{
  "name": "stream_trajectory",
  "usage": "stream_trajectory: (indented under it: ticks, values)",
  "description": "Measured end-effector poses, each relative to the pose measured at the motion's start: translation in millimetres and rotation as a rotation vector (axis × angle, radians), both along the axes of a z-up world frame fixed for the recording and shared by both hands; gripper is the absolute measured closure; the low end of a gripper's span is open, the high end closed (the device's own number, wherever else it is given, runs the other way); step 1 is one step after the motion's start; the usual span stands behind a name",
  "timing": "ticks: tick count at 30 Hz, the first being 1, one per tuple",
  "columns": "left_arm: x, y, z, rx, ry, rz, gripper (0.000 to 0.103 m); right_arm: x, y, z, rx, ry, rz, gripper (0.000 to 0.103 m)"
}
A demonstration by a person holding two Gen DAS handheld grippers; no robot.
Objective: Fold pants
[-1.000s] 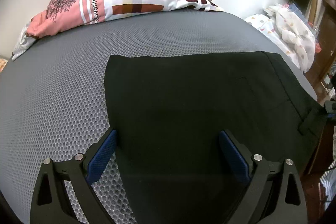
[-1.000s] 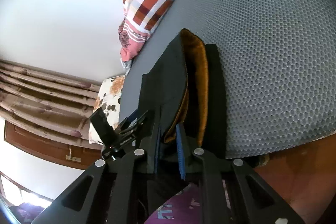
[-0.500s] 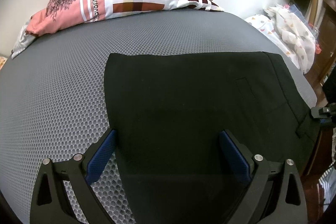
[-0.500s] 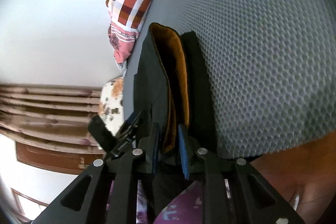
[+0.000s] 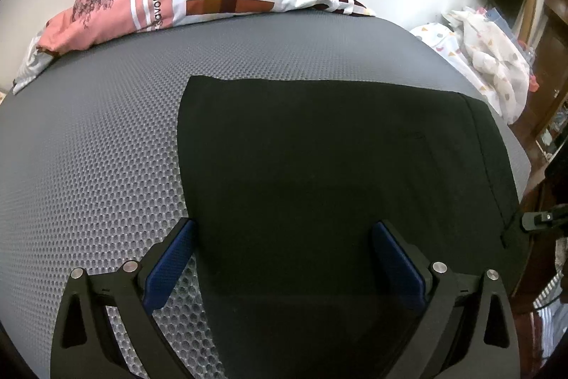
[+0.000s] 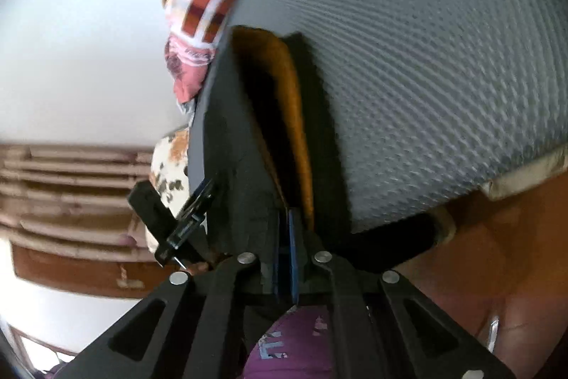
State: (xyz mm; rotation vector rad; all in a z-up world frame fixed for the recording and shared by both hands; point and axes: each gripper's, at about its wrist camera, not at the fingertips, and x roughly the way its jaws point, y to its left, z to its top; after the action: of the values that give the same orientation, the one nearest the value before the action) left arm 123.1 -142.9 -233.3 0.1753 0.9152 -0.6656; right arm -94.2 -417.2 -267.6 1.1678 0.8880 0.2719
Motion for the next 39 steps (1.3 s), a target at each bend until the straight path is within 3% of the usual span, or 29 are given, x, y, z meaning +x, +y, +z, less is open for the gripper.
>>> stream_trajectory:
  ticks: [4,5,8,10,12,19,28,30,32,39]
  values:
    - [1.9,0.8,-1.1,-0.006,0.011,0.005,0.005,5.1,3.9,7.4,-0.029,-0.009,0.022,0.098]
    - [1.9,1.0,-1.1,-0.007,0.011,0.007,0.005,5.5,3.1,9.0,-0.028,-0.011,0.023,0.092]
    - [1.7,0.5,-1.4,-0.004,0.010,0.007,0.005,2.6,-2.7,18.3,-0.043,-0.029,0.000,0.091]
    - [1.7,0.3,-1.6,-0.006,0.012,0.008,0.005,-4.1,-8.2,25.0,-0.064,-0.037,-0.023,0.085]
    - [1.8,-0.1,-1.6,-0.007,0.013,0.007,0.005,-7.5,-11.7,26.7,-0.047,-0.042,-0.031,0.072]
    - [2.1,0.6,-1.5,-0.009,0.016,0.008,0.005,-0.7,-6.1,8.6,0.031,-0.012,0.001,0.068]
    - [1.8,1.4,-2.5,-0.017,0.017,0.007,0.005,24.9,-0.1,4.3,0.048,-0.012,0.023,0.059]
    - [2.5,1.2,-2.5,-0.016,0.019,0.007,0.005,38.8,5.7,5.5,0.016,-0.029,0.047,0.065]
    - [2.8,1.5,-2.7,-0.007,0.020,0.007,0.005,49.8,10.6,4.4,-0.026,-0.024,0.058,0.087]
    - [-1.4,5.0,8.3,-0.064,0.047,0.011,0.004,40.5,6.6,50.2,-0.105,-0.169,0.047,0.089]
